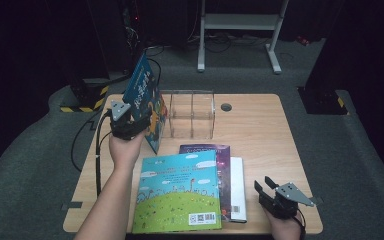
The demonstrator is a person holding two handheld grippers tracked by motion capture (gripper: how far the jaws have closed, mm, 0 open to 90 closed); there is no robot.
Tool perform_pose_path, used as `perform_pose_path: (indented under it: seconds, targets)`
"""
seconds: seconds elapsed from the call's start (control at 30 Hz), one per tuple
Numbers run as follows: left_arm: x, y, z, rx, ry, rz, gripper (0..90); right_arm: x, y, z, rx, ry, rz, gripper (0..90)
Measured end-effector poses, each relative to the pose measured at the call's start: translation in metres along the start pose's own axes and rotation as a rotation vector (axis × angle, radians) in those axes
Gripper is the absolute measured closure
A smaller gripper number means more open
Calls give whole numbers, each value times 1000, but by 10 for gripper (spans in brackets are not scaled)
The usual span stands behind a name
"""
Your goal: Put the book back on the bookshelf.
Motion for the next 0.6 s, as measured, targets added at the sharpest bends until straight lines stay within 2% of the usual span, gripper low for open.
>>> perform_pose_path:
  seconds: [0.23, 0.4, 0.6]
  targets:
    - [-14, -1, -19, -39, -16, 3, 301, -1, -2, 0, 2, -5, -7, 539]
    - [-29, -6, -31, -48, -42, 1, 274, -1, -2, 0, 3, -5, -11, 535]
    - [-52, -8, -39, -70, -85, -31, 218, -1, -1, 0, 3, -5, -6, 529]
Point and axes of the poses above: each handheld gripper's, and its own axes: z roughly forward along the jaws, x roughly out of its top, y roughly to its right, the point moved 9 cm from there along z, roughly forward along the jaws, and after that the axes turned 11 degrees about -x, right-handed, at the moved point
